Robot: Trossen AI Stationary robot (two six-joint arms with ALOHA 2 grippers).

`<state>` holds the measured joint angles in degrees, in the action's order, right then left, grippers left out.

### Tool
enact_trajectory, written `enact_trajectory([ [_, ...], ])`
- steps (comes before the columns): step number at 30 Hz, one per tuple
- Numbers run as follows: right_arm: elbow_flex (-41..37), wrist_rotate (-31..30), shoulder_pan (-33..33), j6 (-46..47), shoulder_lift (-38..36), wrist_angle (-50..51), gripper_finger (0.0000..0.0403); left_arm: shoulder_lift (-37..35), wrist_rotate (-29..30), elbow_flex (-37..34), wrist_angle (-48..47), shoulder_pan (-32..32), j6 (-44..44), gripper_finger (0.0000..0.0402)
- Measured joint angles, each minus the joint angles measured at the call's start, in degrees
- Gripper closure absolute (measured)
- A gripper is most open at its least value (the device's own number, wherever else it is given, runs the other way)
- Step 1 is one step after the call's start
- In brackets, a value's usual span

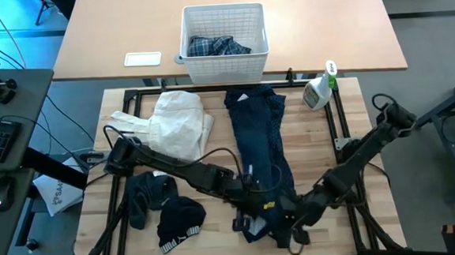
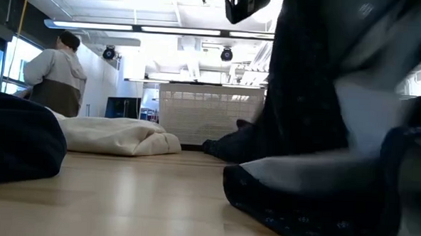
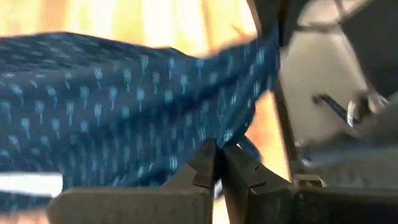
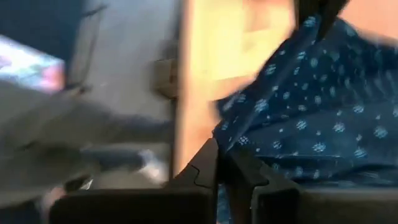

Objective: Fold laundry
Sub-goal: Fold the navy blue polo shirt

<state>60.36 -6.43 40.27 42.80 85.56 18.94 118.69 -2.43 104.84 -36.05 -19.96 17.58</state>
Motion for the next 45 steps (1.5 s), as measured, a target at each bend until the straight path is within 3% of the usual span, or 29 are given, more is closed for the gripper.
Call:
enact_trajectory([
  [3, 0.0, 3.3, 0.2, -2.8, -0.7, 0.3, 0.0395, 0.4, -2.1, 0.0, -1.7, -1.0, -1.8, 0.0375],
  [7, -0.7, -0.4, 0.3, -3.8, 1.4, 1.9, 0.0383, 0.7, -3.3, -0.1, -3.3, -1.9, -1.7, 0.0333],
  [10, -1.0, 1.0, -0.3, -3.8, 4.3, 0.4, 0.037, 0.9, -3.2, 0.0, -5.0, -1.9, 0.4, 0.0303],
  [18, -1.0, 27.4, -1.4, 1.1, 8.0, -3.1, 0.0284, -0.5, -3.0, 0.5, -15.2, -1.0, 10.9, 0.0279],
  [21, -1.0, 23.7, 0.3, 1.3, 4.5, -0.7, 0.0268, -1.9, -1.8, 1.0, -19.7, -1.0, 12.7, 0.0282],
  [26, -0.9, 1.6, 2.7, 8.3, -2.0, 8.1, 0.0266, -3.6, 4.4, 1.0, -24.3, -2.6, 12.9, 0.0284],
  [28, -0.9, -2.6, 1.4, 13.7, -2.6, 9.4, 0.0266, -3.6, 7.5, 1.0, -24.0, -3.1, 12.9, 0.0284],
  [33, -0.9, 2.4, -2.5, 13.5, 2.8, 2.0, 0.0278, -3.6, 11.2, 1.0, -23.7, -3.6, 13.7, 0.0285],
  [38, -1.1, 16.2, -3.1, 9.9, 12.9, 4.2, 0.0302, -4.1, 10.8, 1.0, -26.8, -3.3, 17.5, 0.0285],
  [41, -1.2, 24.3, -1.9, 7.2, 14.7, 1.3, 0.0314, -5.7, 10.1, 1.0, -31.2, -3.8, 22.9, 0.0285],
  [43, -0.9, 23.5, -1.7, 6.7, 12.9, 0.3, 0.0319, -7.1, 11.4, 1.0, -34.1, -4.7, 26.3, 0.0285],
  [45, -0.9, 18.7, -2.1, 5.9, 9.7, 0.8, 0.0321, -9.1, 14.6, 1.0, -36.2, -6.1, 29.3, 0.0285],
])
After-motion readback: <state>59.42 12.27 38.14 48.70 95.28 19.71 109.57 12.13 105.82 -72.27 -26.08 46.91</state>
